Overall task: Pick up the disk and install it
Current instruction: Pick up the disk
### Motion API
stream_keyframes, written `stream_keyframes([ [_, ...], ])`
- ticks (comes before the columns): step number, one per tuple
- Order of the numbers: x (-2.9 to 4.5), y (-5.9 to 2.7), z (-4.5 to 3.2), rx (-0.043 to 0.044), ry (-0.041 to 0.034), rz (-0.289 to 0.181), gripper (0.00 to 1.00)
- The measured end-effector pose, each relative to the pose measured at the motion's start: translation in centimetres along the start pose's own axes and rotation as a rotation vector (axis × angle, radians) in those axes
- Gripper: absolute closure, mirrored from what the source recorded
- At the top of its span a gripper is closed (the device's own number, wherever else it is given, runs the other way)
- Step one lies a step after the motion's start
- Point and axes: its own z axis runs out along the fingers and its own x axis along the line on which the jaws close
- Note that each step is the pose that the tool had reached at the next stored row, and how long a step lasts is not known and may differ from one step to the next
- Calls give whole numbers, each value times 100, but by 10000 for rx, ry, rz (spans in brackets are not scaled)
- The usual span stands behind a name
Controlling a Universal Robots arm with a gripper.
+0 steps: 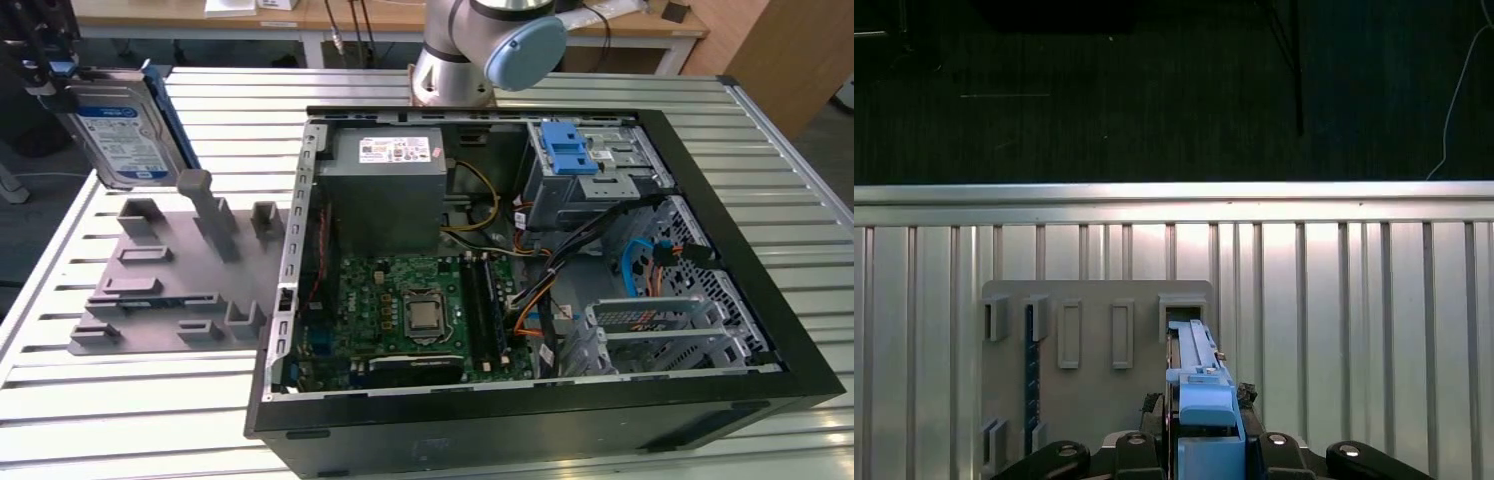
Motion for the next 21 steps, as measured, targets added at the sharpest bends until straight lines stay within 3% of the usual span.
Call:
stream_keyframes([
  [21,-2,4,-209,-1,0,0,63],
])
